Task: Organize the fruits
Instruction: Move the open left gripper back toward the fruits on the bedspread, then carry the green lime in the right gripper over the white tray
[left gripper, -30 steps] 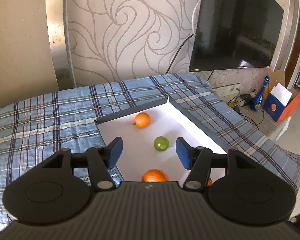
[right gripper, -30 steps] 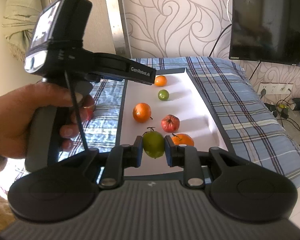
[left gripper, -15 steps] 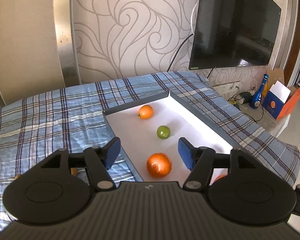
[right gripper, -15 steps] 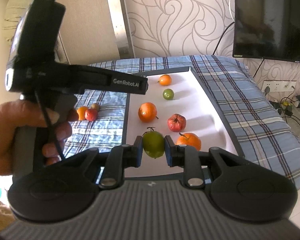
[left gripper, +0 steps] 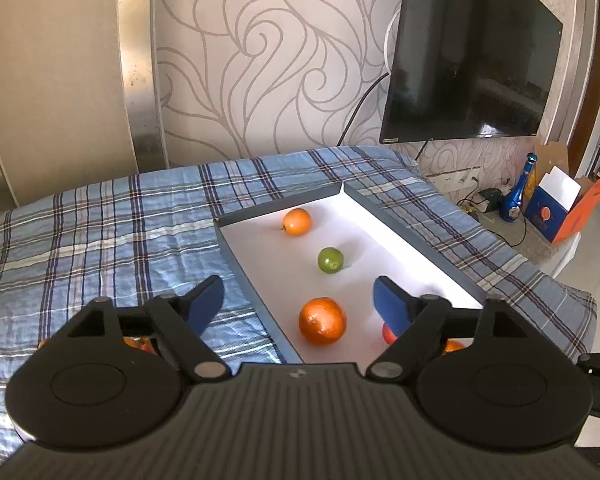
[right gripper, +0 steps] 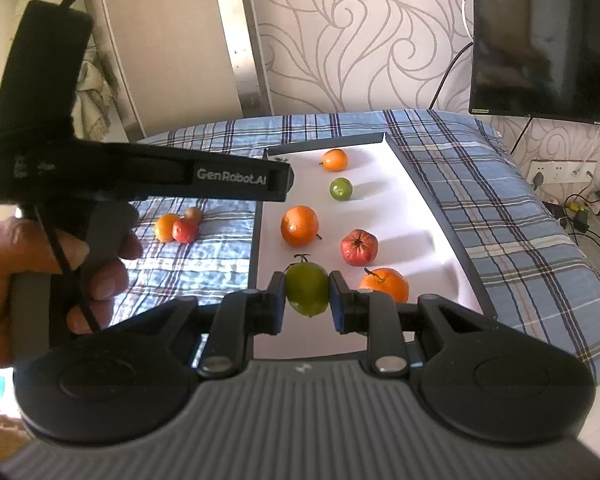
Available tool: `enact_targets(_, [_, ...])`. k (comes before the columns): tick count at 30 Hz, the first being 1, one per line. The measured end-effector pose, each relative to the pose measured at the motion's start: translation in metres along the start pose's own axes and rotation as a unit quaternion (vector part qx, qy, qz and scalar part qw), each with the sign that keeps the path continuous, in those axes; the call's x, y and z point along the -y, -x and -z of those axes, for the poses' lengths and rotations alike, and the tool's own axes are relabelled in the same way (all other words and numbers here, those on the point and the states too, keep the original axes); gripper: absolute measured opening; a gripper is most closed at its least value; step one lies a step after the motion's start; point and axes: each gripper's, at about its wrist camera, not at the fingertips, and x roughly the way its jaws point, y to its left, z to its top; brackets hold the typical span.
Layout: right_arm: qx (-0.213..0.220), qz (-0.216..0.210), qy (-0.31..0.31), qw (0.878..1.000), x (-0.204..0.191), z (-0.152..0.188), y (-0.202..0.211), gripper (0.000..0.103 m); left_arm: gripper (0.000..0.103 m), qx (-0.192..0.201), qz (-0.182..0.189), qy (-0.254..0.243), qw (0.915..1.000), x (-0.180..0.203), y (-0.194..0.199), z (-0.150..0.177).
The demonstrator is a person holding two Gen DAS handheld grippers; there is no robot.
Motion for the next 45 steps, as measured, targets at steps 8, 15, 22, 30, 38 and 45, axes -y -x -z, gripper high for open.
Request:
enact_targets(8, [0.005, 0.010, -0.011, 1.000, 0.007, -0.002, 0.000, 0.026, 0.099, 0.002, -0.015, 0.013, 0.9998, -0.008, -0.001, 0.001])
enact_targets(15, [0.009, 0.015, -0.016, 1.000, 0.013, -0.005, -0.001, 0.026, 0.100, -0.005, -0.070, 0.015, 0.9975, -0.012, -0.005, 0.003])
enact_targets(22, [0.010, 0.016, -0.017, 1.000, 0.015, -0.007, -0.002, 0.026, 0.100, -0.008, -0.060, 0.011, 0.9981, -0.014, -0.002, 0.008])
enact_targets(30, [0.011, 0.017, -0.023, 1.000, 0.021, -0.011, -0.005, 0.027, 0.100, -0.017, -0.026, 0.006, 0.9995, -0.013, 0.002, 0.016])
enact_targets(38, [0.009, 0.009, -0.018, 1.000, 0.020, -0.016, -0.011, 0.027, 0.100, -0.028, -0.014, -0.005, 0.9995, -0.010, 0.007, 0.027])
enact_targets(45, [0.003, 0.005, -0.010, 1.000, 0.018, -0.021, -0.018, 0.027, 0.100, -0.030, -0.006, 0.017, 0.9994, -0.015, 0.012, 0.036])
